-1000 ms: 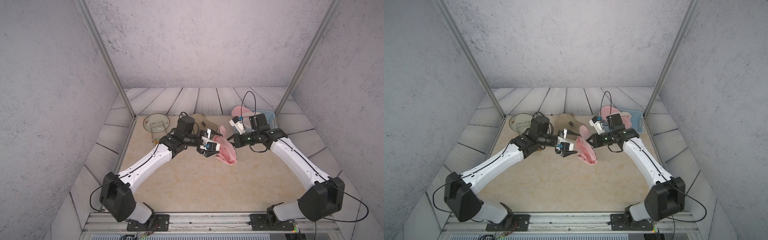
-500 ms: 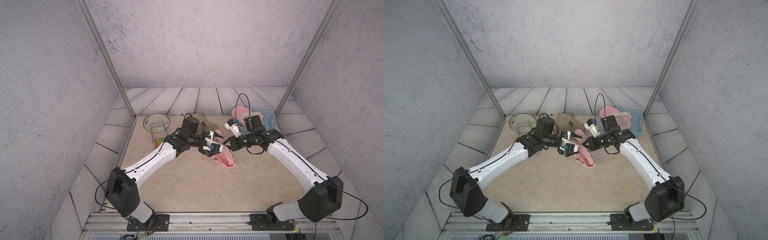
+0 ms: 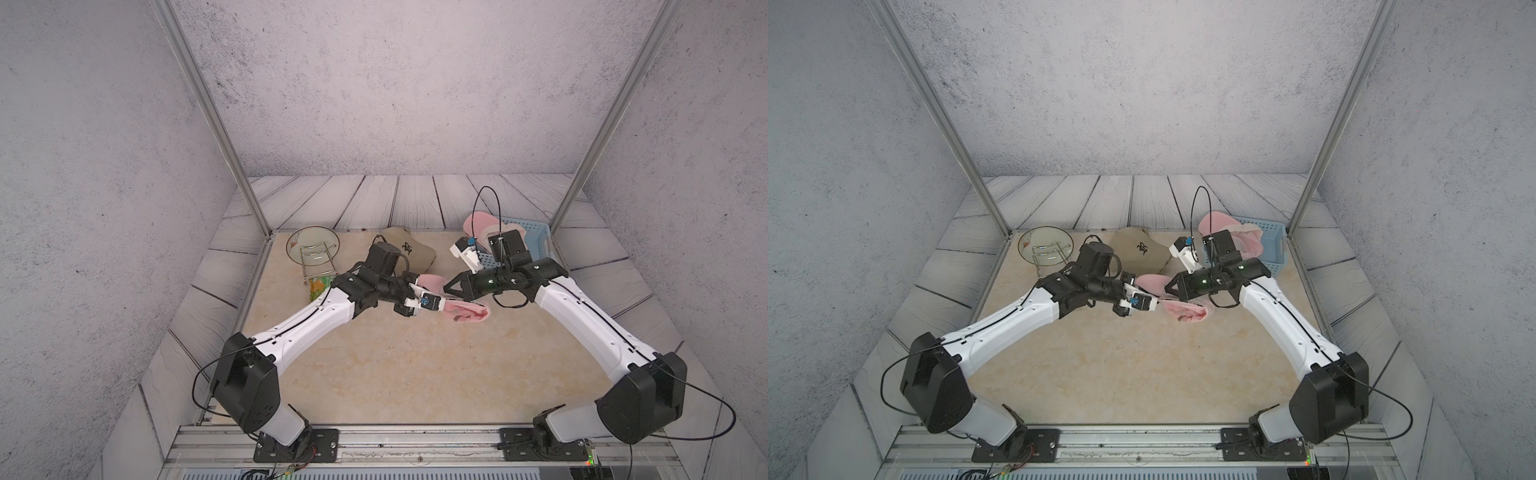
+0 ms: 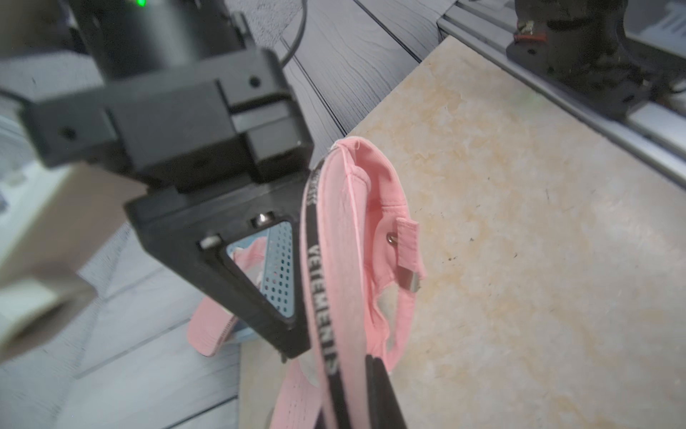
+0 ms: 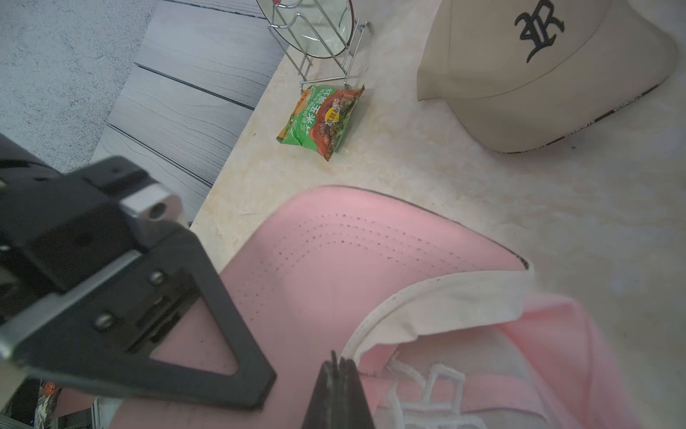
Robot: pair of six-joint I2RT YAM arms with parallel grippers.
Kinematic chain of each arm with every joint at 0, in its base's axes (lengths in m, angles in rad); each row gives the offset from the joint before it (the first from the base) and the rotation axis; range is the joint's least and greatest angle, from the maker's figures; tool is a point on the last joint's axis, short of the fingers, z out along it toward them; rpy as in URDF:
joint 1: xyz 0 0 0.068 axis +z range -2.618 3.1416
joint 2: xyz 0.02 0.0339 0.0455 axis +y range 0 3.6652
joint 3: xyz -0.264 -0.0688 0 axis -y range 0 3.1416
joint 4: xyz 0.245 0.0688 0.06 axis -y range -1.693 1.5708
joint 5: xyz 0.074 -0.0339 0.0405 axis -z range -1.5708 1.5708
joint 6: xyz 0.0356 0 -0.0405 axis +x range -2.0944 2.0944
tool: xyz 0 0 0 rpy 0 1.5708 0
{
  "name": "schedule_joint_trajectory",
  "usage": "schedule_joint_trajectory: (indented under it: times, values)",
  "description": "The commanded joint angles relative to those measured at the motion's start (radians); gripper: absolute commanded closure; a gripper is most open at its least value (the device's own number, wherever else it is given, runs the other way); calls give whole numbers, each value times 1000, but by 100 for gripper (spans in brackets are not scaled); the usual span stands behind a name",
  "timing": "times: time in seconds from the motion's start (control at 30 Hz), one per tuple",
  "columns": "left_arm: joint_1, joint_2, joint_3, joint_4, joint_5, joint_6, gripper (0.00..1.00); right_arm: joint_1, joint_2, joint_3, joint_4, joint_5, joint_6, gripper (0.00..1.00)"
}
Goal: Turn the baseball cap inside out
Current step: Pick up the baseball cap from the basket, then turn over the baseball cap.
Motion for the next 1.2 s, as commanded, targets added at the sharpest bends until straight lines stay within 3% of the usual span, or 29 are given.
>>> schedule_joint_trajectory:
  times: [0.0,0.1,0.17,0.27,0.37,0.47,0.57,0.73,1.0,1.07,1.17]
  values:
    - [-7,-35,-46,99,-19,-159,100,3,-63,18,38,7,5,95]
    - [-14,-66,-84,197,-78,-337,100,3,-102,3,47,137,1,62]
    - [-21,-88,-104,228,-124,-451,100,4,-143,-27,77,252,2,51]
    - [-35,-118,-115,243,-258,-682,100,4,-225,-101,160,402,12,45]
    - [-36,-143,-87,172,-379,-933,100,4,-304,-181,244,459,9,42]
    - [-36,-151,-61,109,-530,-1121,100,3,-339,-218,267,386,-16,41]
    - [-34,-157,-40,72,-620,-1303,100,4,-317,-226,265,222,-27,41]
    - [-22,-189,-66,161,-545,-1520,100,16,-252,-250,318,23,25,43]
    - [-12,-185,-89,279,-363,-1666,100,68,-125,-266,406,4,71,45]
    - [-10,-187,-97,289,-339,-1687,100,71,-98,-260,405,74,94,46]
    - [-6,-204,-115,296,-313,-1711,100,69,-55,-233,346,292,134,45]
